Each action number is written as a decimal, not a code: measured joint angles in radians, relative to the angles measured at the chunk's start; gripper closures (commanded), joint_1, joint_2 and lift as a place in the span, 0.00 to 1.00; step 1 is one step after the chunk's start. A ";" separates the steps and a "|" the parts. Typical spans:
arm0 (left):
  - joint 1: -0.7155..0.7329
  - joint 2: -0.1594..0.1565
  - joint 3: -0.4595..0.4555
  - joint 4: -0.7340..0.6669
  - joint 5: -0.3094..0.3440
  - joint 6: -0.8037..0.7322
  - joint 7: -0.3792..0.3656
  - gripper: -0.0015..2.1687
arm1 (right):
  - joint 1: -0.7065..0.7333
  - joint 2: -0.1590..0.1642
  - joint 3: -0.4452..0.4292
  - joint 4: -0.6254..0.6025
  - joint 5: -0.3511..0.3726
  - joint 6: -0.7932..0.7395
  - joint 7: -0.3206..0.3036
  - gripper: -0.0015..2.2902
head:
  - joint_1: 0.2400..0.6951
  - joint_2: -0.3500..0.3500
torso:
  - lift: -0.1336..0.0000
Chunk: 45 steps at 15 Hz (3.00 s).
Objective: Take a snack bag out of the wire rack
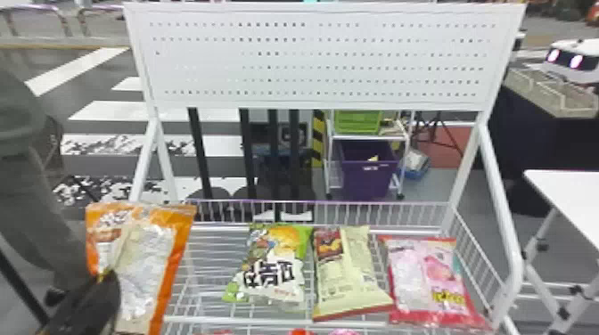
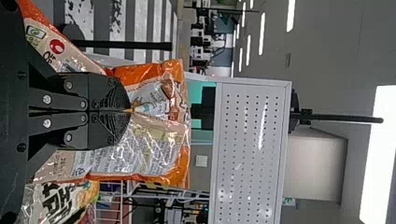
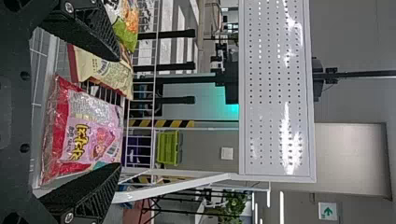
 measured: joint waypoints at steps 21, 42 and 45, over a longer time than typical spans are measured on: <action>0.036 -0.016 -0.037 -0.028 -0.058 0.000 0.000 0.86 | -0.662 -0.117 0.217 0.449 -0.068 0.293 -0.052 0.04 | 0.57 0.50 | 1.00; 0.026 -0.004 -0.055 -0.019 -0.071 0.003 0.001 0.86 | -0.982 -0.081 0.401 0.653 -0.087 0.610 -0.186 0.98 | 0.57 0.50 | 1.00; 0.025 0.000 -0.053 -0.019 -0.069 0.003 0.004 0.86 | -0.872 -0.122 0.363 0.453 -0.080 0.586 -0.199 0.98 | 0.57 0.50 | 1.00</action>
